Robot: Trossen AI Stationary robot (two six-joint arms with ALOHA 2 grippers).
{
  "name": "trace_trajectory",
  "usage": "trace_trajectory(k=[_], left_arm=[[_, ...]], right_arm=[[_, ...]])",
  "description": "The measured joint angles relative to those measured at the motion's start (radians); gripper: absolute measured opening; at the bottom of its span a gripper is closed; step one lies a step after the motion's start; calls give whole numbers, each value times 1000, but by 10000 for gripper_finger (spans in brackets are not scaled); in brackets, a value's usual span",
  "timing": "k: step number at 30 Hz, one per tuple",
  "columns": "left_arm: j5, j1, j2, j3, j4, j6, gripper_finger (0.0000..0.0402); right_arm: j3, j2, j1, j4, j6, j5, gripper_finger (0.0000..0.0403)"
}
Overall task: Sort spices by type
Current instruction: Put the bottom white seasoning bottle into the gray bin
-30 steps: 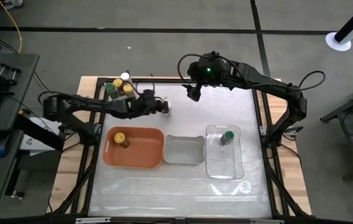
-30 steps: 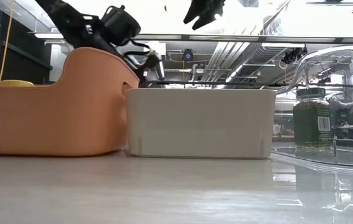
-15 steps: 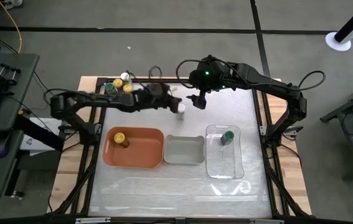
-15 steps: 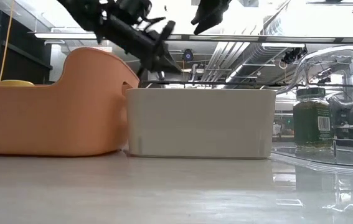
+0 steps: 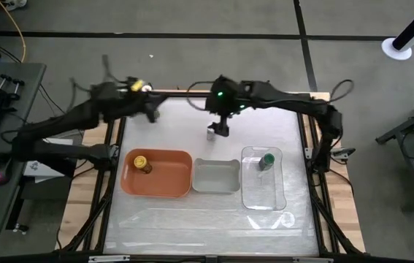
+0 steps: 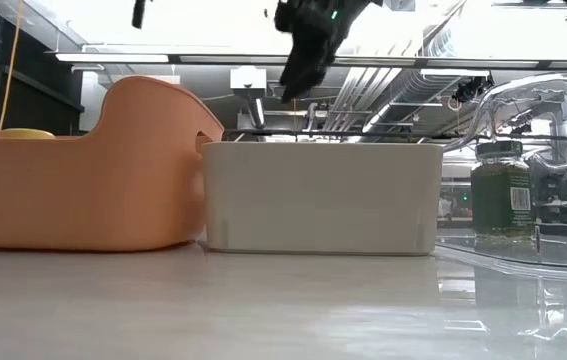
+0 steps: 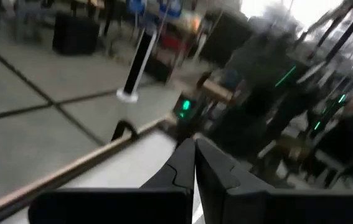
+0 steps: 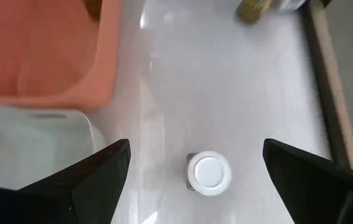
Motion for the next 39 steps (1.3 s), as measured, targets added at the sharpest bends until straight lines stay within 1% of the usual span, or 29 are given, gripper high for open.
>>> trace_trajectory(k=[5,7,10,15,20,26,28,30,31,34,35,37,39], left_arm=[[-102,-46,-147,0,-82,-8,0],[-142,-64,-182,0,-112,-9,0],[-177,-87,-211,0,-145,-25,0],[-188,-112,-210,0,-163,-34,0],[-188,-119,-187,0,-170,-33,0],[-183,-119,-175,0,-243,-33,0],[-182,-119,-176,0,-254,-48,0],[-174,-120,-179,0,-245,-76,0],[-162,-120,-183,0,-229,-78,0],[-120,-120,-197,0,-173,-51,0],[-118,-120,-202,0,-162,-41,0],[-119,-120,-210,0,-146,-23,0],[-136,-120,-216,0,-148,-9,0]], right_arm=[[0,113,-4,-6,-74,-3,362],[0,150,-9,-9,-79,1,362],[0,191,-20,-29,-69,3,362],[-1,239,-32,-49,-20,57,362],[-1,268,-32,-18,-5,60,362],[-1,328,-32,-33,-5,71,355],[-1,343,-30,-29,-12,97,341],[-1,348,-28,-16,-21,125,315],[-1,348,-28,-15,-27,134,295],[-1,343,-28,-27,-28,159,210],[0,339,-28,-40,-30,159,190],[-2,320,-30,-85,-35,144,191],[-3,279,-33,-100,-39,90,191]])
